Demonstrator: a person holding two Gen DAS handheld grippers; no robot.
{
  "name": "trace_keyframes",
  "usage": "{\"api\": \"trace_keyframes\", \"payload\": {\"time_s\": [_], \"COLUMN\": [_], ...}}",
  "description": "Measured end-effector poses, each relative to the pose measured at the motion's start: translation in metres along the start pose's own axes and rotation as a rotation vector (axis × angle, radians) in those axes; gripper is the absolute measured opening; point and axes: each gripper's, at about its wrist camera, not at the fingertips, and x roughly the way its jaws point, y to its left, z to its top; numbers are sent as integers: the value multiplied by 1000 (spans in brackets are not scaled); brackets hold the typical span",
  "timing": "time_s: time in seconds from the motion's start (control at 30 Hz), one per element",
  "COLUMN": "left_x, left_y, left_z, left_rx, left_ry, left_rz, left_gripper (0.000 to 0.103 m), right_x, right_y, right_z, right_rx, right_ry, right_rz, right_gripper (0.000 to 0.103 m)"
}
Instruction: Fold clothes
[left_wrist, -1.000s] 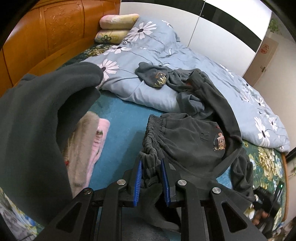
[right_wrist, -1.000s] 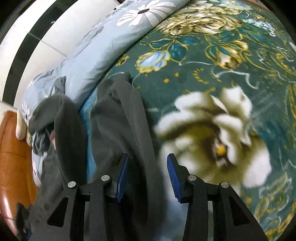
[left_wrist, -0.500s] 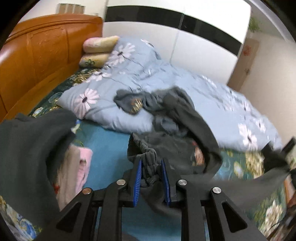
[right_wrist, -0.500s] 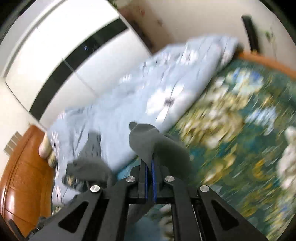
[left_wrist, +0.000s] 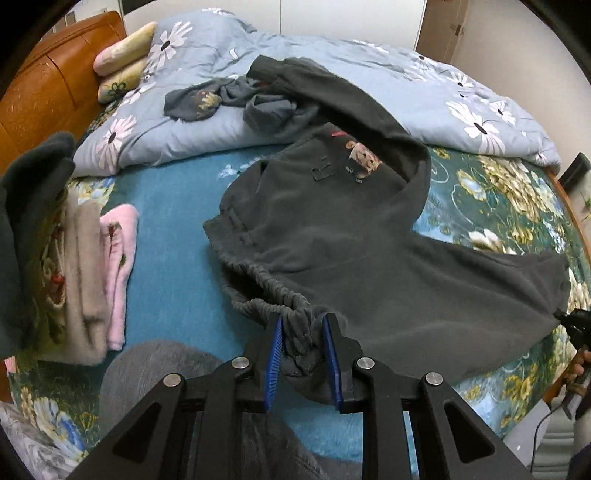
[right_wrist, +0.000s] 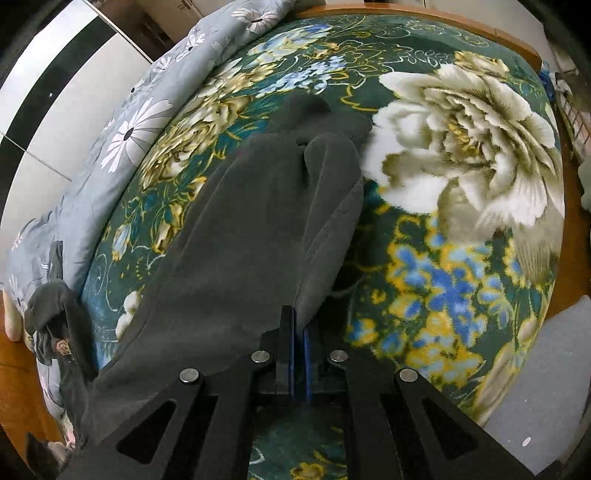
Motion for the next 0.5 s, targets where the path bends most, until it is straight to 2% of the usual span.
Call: {"api": "trace_keyframes", "payload": {"time_s": [0.1,0.2,0.3,0.37,0.5], "left_x": [-14,-39,-50,-45,-7], "left_y": [13,24,41,51,68], "left_z": [1,7,16,23,43], "left_rx": [-48,-53,-76,-101,-186], "left_ry": [-14,-92,-158,-177,-138], "left_rz": [-25,-5,25,43,39], "left_gripper": [27,28,33,41,43], "right_x": [-1,-1,-9,-20,-46], "right_y": [9,14,12,11,26], "right_z": [0,1,3,4,11], "right_rx": [-47,-71,-83,-91,-169], "right_ry": [0,-7,-23,-58,-143], "right_rz": [-35,-61,-108,-184,-307], "right_gripper": [4,6,9,13,13]}}
